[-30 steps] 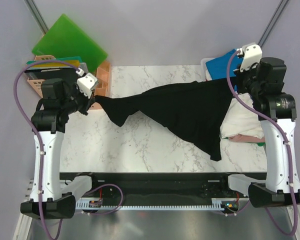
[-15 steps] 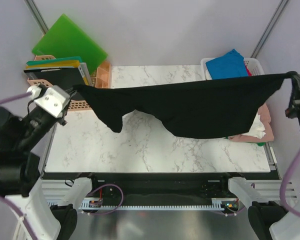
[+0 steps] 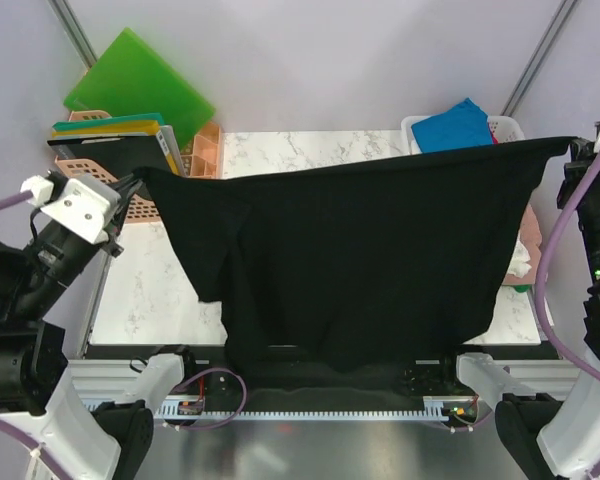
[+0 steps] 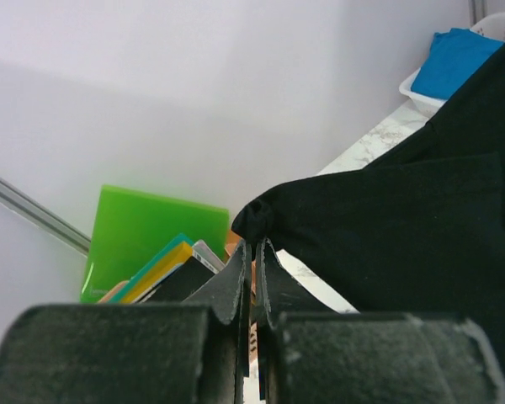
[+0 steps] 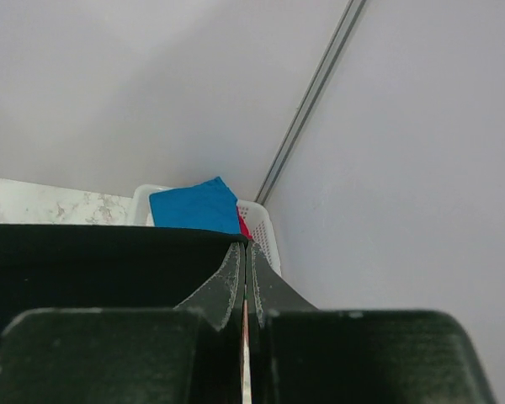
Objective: Fold and stack the t-shirts
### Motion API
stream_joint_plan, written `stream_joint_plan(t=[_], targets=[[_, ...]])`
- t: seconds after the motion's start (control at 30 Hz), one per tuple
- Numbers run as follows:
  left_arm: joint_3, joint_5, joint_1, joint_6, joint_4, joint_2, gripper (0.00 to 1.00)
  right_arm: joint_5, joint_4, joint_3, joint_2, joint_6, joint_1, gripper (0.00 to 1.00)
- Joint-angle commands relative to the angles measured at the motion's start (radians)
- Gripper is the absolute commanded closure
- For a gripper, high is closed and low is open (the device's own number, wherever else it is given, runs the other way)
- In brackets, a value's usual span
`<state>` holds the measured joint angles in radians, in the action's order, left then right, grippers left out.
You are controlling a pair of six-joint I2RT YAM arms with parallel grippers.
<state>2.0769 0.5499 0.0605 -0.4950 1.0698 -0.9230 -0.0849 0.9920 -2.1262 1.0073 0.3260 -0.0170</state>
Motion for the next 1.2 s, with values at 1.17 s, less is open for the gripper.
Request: stream_joint_plan(t=[1.17], targets=[[0.299, -0.338, 0.012, 0.125, 0.03, -0.01, 0.98, -0.317, -0.04, -0.216, -0.067, 0.002, -0.012, 1.0]])
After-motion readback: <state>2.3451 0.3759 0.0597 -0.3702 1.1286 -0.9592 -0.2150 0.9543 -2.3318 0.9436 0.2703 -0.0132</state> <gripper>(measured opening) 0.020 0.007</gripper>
